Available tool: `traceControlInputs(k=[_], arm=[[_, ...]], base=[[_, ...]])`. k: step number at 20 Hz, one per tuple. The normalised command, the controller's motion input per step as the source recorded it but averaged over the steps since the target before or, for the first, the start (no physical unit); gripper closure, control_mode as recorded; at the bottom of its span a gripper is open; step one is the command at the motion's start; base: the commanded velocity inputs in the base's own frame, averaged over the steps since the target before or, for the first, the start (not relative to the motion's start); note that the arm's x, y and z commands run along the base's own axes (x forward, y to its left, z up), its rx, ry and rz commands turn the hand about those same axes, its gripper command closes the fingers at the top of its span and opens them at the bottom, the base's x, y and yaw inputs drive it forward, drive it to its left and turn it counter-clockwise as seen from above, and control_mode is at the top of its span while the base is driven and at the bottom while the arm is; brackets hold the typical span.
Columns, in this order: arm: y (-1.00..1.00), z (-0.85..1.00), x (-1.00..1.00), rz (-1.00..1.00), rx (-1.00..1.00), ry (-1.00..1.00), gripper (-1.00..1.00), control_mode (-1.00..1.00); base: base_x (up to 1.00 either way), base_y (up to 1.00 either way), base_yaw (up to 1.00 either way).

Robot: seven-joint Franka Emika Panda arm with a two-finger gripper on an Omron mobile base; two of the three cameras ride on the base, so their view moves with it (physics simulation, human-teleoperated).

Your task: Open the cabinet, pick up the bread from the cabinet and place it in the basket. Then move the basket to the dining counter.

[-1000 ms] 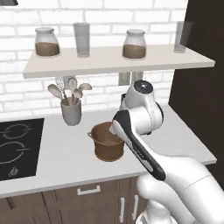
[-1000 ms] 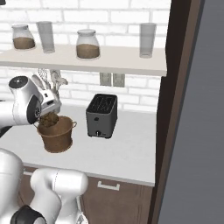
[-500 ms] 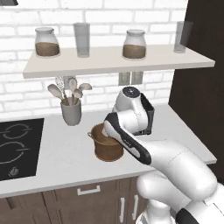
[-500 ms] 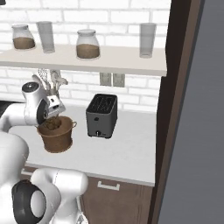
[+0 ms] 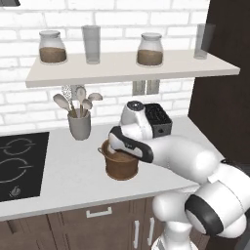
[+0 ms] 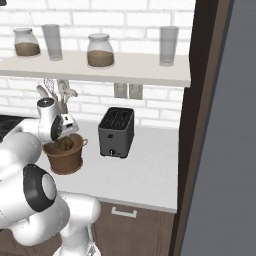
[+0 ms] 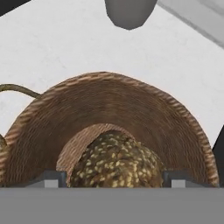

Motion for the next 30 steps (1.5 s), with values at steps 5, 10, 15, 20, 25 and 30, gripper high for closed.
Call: traceControlInputs(k=[5, 10, 15, 20, 25, 30], arm=[[0.04, -0.34, 0.35, -0.03, 0.00, 0.02, 1.00, -1.00], [0.00, -0.47, 0.19, -0.04, -0.01, 0.04, 1.00, -1.00], [0.00, -0.26, 0.02, -0.02, -0.01, 0.02, 1.00, -1.00], [0.00, 0.00, 0.04, 0.00, 0.00, 0.00, 1.00, -1.00], [0.00, 0.00, 0.00, 0.00, 0.00, 0.00, -1.00, -1.00], [0.00, 0.02, 0.00, 0.00, 0.00, 0.00, -1.00, -1.00]], base=[[0.00, 0.00, 0.00], [0.00, 0.00, 0.00], [0.00, 0.00, 0.00], [0.00, 0.00, 0.00], [0.00, 0.00, 0.00], [0.00, 0.00, 0.00]])
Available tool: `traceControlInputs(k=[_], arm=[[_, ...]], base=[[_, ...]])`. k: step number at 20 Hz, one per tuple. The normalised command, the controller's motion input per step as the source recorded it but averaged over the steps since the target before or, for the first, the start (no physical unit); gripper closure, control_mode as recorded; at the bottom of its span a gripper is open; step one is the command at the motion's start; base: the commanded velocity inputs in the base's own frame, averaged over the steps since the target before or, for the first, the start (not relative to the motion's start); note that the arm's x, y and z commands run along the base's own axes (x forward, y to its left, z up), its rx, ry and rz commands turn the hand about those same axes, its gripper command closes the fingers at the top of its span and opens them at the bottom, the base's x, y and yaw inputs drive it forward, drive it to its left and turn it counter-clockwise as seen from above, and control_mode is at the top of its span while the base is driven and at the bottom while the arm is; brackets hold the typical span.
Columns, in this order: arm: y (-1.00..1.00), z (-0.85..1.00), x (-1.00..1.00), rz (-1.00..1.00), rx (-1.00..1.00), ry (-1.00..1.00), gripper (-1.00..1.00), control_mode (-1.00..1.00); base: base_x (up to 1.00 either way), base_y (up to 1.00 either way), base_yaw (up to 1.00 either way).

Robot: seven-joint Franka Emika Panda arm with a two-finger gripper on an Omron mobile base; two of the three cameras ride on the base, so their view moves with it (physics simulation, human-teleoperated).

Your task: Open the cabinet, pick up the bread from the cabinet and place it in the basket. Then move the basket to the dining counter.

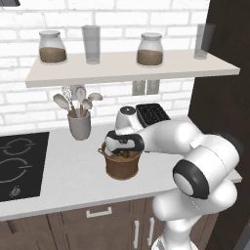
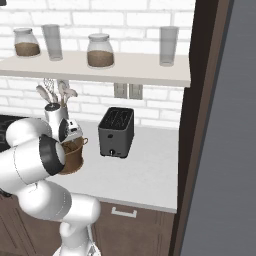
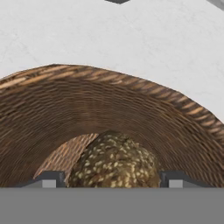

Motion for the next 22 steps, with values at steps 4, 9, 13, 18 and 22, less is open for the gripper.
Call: traceControlInputs(k=[4, 9, 13, 18, 22], arm=[[0.00, 0.32, 0.00, 0.00, 0.00, 0.00, -1.00, -1.00], [0.00, 0.28, 0.00, -0.02, 0.00, 0.00, -1.00, -1.00], [-0.03, 0.32, -0.28, -0.10, 0.00, 0.00, -1.00, -1.00], [-0.11, 0.33, -0.84, -0.24, 0.02, 0.00, -1.00, -1.00], [-0.48, 0.48, -0.32, -0.30, 0.05, 0.00, -1.00, -1.00]], base=[[0.00, 0.00, 0.00], [0.00, 0.00, 0.00], [0.00, 0.00, 0.00], [0.00, 0.00, 0.00], [0.00, 0.00, 0.00]])
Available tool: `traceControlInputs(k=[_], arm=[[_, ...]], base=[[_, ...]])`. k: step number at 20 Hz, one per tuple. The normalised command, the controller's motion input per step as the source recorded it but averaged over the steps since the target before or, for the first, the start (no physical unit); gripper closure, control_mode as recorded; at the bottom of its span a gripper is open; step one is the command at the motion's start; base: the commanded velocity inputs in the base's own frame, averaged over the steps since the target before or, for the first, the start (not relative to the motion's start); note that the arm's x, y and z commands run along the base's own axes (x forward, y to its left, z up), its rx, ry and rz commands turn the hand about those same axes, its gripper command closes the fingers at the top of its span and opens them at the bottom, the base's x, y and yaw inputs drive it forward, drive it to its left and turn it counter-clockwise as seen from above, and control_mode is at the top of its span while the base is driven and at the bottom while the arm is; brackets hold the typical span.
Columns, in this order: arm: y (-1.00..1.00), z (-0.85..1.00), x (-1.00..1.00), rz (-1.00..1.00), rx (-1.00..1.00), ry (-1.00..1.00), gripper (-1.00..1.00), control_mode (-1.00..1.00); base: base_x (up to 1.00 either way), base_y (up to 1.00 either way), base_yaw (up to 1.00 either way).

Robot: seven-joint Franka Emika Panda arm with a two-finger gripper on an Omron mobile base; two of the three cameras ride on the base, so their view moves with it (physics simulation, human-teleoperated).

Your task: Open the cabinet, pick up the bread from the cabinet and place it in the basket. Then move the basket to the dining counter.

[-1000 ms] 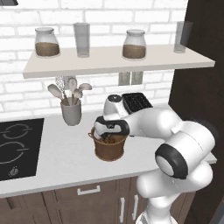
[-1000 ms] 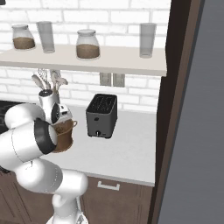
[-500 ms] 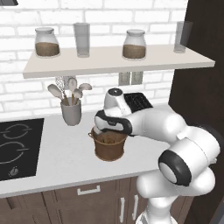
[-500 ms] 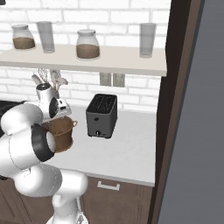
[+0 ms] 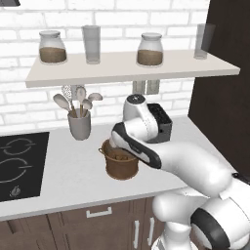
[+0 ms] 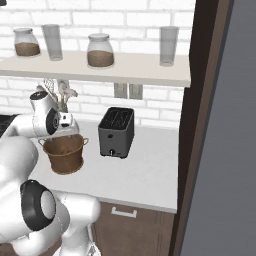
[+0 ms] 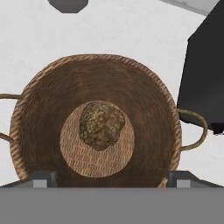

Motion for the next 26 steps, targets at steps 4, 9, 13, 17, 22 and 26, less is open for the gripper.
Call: traceControlInputs(k=[4, 9, 13, 17, 22, 26], arm=[[-0.97, 0.17, -0.14, -0.32, 0.10, 0.00, -1.00, -1.00], [-1.00, 0.21, -0.48, -0.30, 0.16, -0.04, -1.00, -1.00], [-1.00, 0.24, -0.53, -0.27, 0.17, -0.08, -1.00, -1.00], [-0.58, 0.19, -0.44, -0.08, 0.09, -0.12, -1.00, -1.00], [-0.09, 0.37, -0.40, 0.00, 0.03, -0.10, -1.00, -1.00], [0.00, 0.51, -0.08, 0.00, -0.05, 0.00, -1.00, -1.00]], base=[[0.00, 0.00, 0.00], [0.00, 0.00, 0.00], [0.00, 0.00, 0.00], [0.00, 0.00, 0.00], [0.00, 0.00, 0.00], [0.00, 0.00, 0.00]])
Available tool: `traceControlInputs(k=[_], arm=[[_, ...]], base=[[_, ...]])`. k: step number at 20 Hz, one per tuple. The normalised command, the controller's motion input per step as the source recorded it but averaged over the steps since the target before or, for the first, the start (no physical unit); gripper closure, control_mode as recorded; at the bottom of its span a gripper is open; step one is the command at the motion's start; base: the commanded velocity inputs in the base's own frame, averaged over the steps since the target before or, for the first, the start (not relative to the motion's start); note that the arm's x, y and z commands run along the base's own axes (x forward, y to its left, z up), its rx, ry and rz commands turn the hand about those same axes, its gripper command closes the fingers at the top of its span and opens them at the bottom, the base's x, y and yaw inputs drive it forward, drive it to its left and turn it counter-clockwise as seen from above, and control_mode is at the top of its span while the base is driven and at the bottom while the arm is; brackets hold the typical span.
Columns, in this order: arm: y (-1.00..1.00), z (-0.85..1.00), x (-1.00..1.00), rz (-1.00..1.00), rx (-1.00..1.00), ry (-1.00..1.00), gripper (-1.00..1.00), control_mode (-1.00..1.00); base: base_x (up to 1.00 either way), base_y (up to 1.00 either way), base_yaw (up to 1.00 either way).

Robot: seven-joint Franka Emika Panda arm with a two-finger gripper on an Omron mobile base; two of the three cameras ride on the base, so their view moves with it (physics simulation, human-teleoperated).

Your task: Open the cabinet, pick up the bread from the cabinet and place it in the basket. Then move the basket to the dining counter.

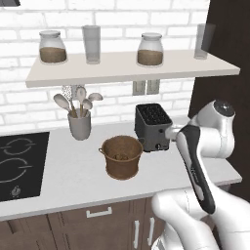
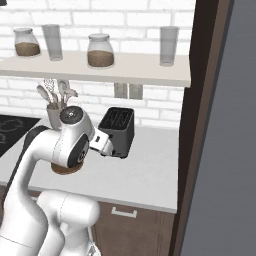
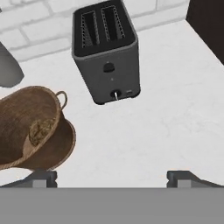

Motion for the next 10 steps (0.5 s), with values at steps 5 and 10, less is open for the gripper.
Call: traceControlInputs(k=[5, 10], arm=[[0.00, 0.57, -0.01, 0.00, -0.13, 0.04, -1.00, -1.00], [-0.08, 0.22, 0.18, 0.00, -0.06, 0.14, -1.00, -1.00]], base=[[0.00, 0.00, 0.00], [0.00, 0.00, 0.00]])
